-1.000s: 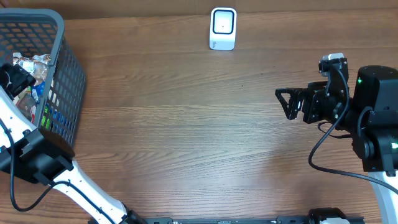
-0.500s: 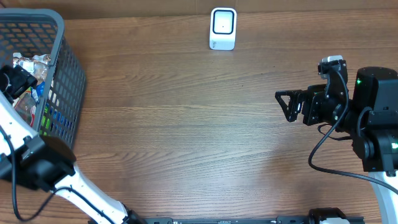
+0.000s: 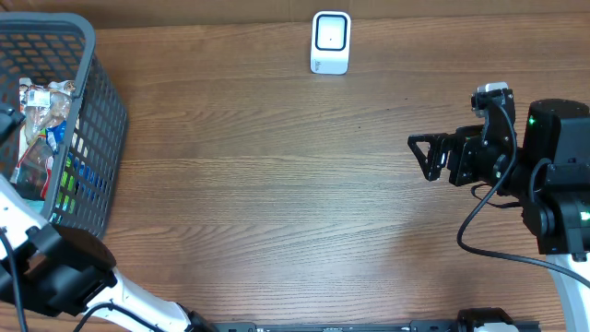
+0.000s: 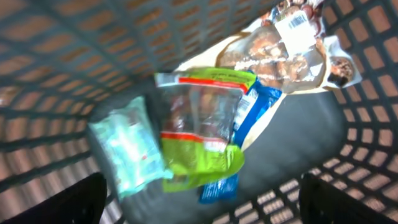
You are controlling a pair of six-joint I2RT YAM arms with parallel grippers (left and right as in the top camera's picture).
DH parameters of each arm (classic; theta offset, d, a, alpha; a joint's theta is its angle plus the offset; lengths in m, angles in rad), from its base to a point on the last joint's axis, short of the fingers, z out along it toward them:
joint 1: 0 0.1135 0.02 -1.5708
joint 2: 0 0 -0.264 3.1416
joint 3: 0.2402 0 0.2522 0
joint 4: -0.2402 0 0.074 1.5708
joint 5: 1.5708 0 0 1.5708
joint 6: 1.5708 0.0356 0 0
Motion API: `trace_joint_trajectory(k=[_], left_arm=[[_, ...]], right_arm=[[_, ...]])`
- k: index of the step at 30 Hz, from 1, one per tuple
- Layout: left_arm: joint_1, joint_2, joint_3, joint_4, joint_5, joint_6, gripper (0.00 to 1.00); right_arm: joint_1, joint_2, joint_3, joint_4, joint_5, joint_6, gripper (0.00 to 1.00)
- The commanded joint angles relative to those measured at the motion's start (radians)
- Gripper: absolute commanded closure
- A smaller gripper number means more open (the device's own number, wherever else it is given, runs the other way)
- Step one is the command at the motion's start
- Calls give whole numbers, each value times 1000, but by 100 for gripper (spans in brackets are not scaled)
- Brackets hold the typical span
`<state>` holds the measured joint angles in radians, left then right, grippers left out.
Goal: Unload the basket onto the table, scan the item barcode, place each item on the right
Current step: 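Lower the left gripper into the basket and grasp the green snack bag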
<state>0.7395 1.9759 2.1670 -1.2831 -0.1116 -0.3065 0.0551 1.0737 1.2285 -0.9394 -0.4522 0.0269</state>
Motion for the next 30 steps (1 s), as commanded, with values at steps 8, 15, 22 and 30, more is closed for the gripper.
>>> trace_joint_trajectory(k=[8, 15, 22, 30], left_arm=[[-7, 12, -319, 238, 65, 14, 14], [-7, 14, -442, 359, 64, 14, 21], [-7, 14, -545, 473, 64, 14, 28], [-7, 15, -654, 601, 64, 14, 42]], right_arm=[[6, 7, 33, 2, 6, 3, 0], [6, 12, 33, 2, 6, 4, 0], [6, 29, 33, 0, 5, 4, 0], [6, 42, 33, 1, 6, 4, 0]])
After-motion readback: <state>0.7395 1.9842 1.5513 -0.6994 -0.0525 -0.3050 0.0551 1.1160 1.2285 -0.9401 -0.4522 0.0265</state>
